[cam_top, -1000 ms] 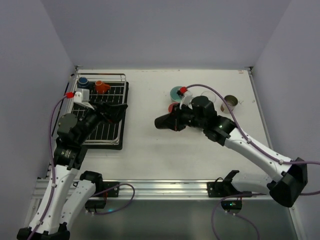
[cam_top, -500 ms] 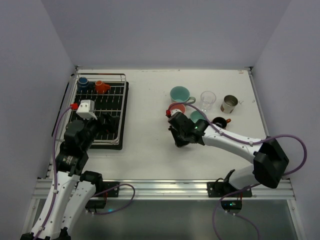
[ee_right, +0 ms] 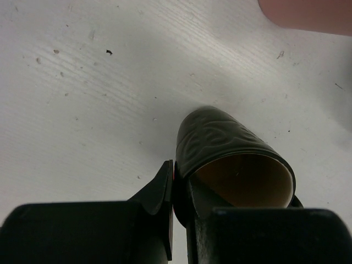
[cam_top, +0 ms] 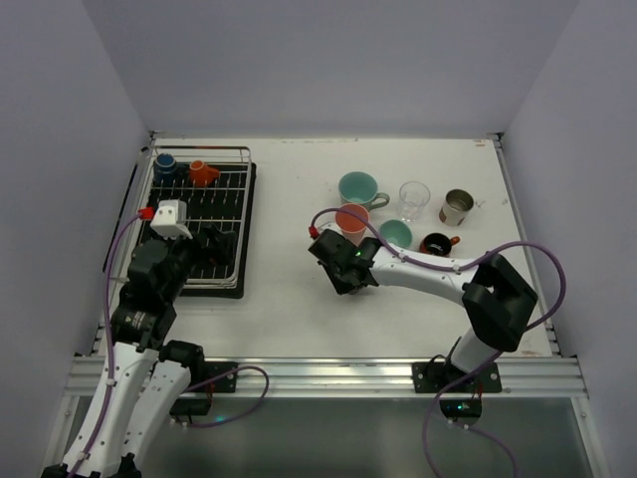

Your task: Unload the cups from the dish rack

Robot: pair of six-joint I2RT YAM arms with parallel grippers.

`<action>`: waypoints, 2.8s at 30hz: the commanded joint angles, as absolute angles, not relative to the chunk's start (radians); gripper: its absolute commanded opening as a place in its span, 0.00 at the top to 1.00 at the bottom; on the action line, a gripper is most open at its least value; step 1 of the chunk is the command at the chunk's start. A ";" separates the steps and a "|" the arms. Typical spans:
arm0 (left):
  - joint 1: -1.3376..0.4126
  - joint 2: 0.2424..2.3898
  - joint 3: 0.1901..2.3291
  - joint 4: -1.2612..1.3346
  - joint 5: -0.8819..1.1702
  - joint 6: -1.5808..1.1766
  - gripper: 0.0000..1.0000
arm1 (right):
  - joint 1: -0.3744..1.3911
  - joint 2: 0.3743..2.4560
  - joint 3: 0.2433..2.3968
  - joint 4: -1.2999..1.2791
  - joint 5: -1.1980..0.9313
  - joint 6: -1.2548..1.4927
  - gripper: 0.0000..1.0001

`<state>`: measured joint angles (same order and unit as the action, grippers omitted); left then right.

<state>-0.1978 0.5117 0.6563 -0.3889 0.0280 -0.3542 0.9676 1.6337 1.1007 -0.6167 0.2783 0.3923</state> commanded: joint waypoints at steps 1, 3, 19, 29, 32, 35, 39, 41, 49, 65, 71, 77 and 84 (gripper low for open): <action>-0.196 0.523 0.661 -0.400 0.006 -0.337 0.00 | 0.979 1.649 1.146 -0.607 0.339 0.383 0.93; -0.198 0.529 0.664 -0.397 -0.024 -0.362 0.00 | 0.980 1.654 1.147 -0.607 0.342 0.387 0.88; -0.189 0.990 0.925 -0.213 -0.322 -0.471 0.00 | 0.992 1.367 1.148 -0.580 0.281 0.364 0.32; -0.037 1.521 1.368 -0.281 -0.189 -0.333 0.07 | 0.992 1.036 0.968 -0.442 0.235 0.357 0.34; 0.000 1.623 1.448 -0.305 -0.115 -0.301 0.08 | 0.992 0.999 0.948 -0.439 0.241 0.348 0.34; 0.026 1.690 1.482 -0.290 -0.086 -0.267 0.09 | 0.992 0.983 0.934 -0.427 0.244 0.338 0.34; 0.026 1.758 1.514 -0.259 -0.086 -0.238 0.13 | 0.992 0.974 0.923 -0.419 0.236 0.333 0.34; 0.029 1.802 1.531 -0.255 -0.090 -0.232 0.14 | 0.991 0.973 0.919 -0.414 0.232 0.331 0.35; 0.055 1.885 1.516 -0.181 -0.120 -0.230 0.20 | 0.991 0.968 0.920 -0.413 0.232 0.330 0.35; 0.072 1.976 1.503 -0.094 -0.109 -0.233 0.25 | 0.991 0.991 0.919 -0.394 0.207 0.328 0.36; 0.078 1.991 1.503 -0.071 -0.127 -0.239 0.30 | 0.992 0.989 0.908 -0.394 0.195 0.333 0.36; 0.078 2.002 1.503 -0.061 -0.127 -0.241 0.54 | 0.991 0.991 0.887 -0.379 0.178 0.351 0.37; 0.078 1.948 1.460 -0.038 -0.132 -0.244 0.86 | 0.991 0.979 0.897 -0.376 0.170 0.348 0.37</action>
<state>0.0723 1.9835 1.4807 -0.1127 -0.1173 -0.2462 0.9882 0.9901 0.8875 -0.4206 0.1860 0.3473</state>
